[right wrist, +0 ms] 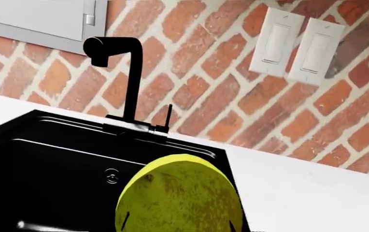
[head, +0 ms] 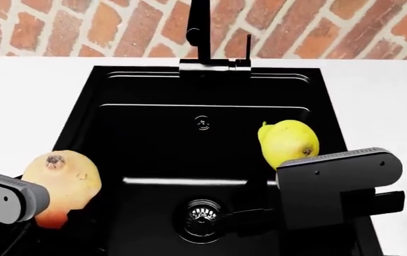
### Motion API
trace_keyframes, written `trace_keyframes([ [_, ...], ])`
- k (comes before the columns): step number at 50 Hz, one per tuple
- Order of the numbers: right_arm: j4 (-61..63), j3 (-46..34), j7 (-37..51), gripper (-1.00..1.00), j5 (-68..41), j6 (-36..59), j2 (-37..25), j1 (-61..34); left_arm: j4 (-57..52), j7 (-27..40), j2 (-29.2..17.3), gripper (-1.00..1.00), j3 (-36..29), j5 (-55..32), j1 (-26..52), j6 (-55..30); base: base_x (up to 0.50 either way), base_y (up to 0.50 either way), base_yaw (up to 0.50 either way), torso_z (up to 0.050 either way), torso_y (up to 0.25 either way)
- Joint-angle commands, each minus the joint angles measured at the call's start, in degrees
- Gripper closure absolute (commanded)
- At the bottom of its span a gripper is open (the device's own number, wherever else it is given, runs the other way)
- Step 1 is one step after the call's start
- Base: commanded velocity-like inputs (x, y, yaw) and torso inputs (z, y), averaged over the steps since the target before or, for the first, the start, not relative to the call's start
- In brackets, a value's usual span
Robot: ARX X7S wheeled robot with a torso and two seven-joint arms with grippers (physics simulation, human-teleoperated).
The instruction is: There is a mixed pile of frozen fruits and vegetables on the counter. Locate all the frozen vegetables and place the items in a bowl on the counter. Take all the frozen fruits and defrost them in a running sink.
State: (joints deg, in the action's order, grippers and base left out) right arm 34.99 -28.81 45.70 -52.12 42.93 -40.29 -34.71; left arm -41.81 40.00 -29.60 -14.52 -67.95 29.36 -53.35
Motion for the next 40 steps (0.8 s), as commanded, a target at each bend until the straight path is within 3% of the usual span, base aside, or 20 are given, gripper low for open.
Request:
trace_keyframes([
  [1,0.71,-1.38,-1.04,1.00,2.13,1.27,0.02,-0.92,0.72,0.59,0.02,1.00,0.02,-0.12,0.31,1.06,0.29,-0.17,0.00,0.000,0.000],
  [22,-1.73,-4.26,-3.81,1.00,3.13,1.00,1.64,-1.13,1.08,0.45,-0.71,1.00,0.20,0.07,-0.07,1.80,0.23,-0.02,0.00,0.000,0.001],
  [29,-8.74,-6.28,-11.41,1.00,1.46,-1.34,4.85,-0.94,0.88,0.86,-0.98,1.00,0.49,-0.33,0.01,1.91,0.00,0.00,0.00,0.000,0.001],
  [40,-26.73,-12.03,-27.14,1.00,2.00,0.01,11.67,-10.34,0.95,0.72,-1.06,1.00,0.21,-0.19,-0.14,2.21,0.00,0.00,0.00,0.000,0.000],
])
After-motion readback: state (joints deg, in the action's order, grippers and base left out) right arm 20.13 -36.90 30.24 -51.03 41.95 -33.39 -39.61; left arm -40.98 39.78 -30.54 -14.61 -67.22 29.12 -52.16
